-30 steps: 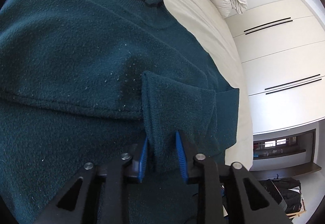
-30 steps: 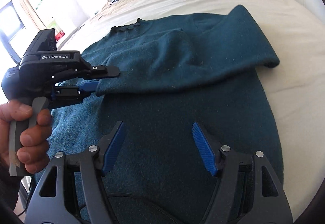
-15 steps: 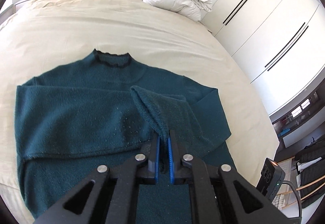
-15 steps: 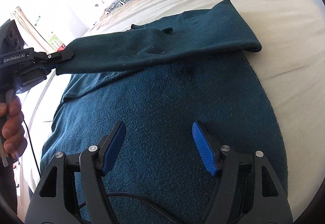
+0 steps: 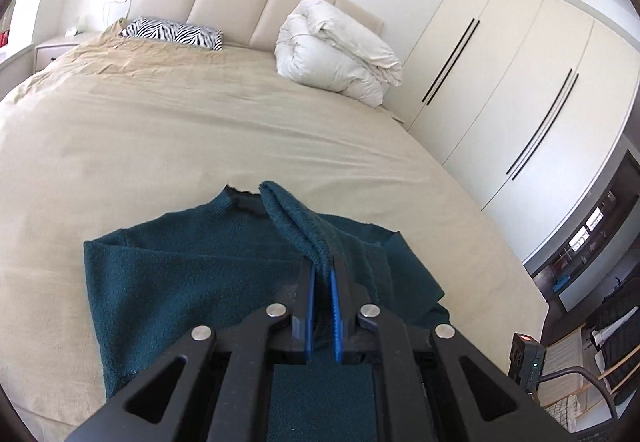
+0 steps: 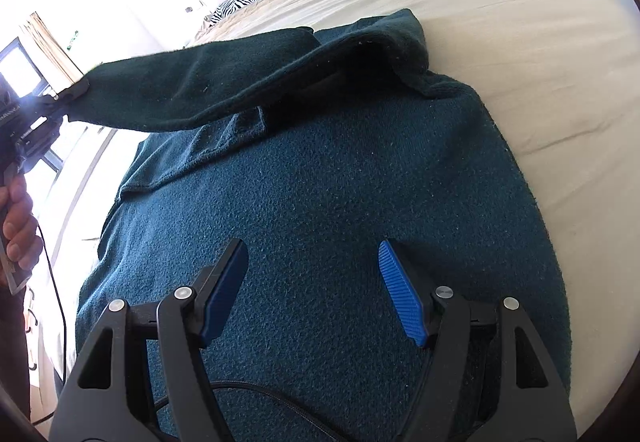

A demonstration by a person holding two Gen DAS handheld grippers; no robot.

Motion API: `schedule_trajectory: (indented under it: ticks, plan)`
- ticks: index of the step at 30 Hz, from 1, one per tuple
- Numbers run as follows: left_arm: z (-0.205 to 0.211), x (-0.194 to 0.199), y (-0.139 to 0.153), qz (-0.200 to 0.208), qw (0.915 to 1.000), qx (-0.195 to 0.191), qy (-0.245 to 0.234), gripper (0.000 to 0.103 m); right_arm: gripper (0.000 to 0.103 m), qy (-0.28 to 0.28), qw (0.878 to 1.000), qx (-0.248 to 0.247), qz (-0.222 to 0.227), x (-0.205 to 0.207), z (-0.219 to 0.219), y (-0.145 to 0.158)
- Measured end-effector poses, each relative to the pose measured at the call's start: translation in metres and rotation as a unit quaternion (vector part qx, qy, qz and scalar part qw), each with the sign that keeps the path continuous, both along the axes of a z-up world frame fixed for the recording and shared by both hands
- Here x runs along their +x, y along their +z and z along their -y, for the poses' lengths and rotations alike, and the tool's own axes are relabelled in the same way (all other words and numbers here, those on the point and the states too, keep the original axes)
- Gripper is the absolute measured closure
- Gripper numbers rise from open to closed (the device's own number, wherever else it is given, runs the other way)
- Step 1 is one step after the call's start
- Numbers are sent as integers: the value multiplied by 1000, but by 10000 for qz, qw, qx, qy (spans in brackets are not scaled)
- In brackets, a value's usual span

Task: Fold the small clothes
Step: 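Lift the held sleeve up off the bed with the left tool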

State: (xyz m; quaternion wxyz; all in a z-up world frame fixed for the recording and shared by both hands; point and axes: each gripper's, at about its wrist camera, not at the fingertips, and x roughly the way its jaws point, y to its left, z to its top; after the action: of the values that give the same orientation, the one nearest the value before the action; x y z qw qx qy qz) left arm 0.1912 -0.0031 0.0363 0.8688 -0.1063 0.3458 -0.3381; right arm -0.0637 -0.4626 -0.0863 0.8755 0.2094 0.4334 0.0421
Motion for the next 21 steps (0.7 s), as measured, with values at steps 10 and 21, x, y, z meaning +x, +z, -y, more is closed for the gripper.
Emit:
schedule_trajectory:
  ticks: [10, 21]
  plan:
    - [108, -22, 94, 1048, 9892, 95, -1023, 95, 36, -69, 10000, 55, -6, 2, -2, 1]
    - [78, -12, 117, 1034, 9908, -274, -827, 95, 36, -76, 9998, 173, 44, -1, 2, 1]
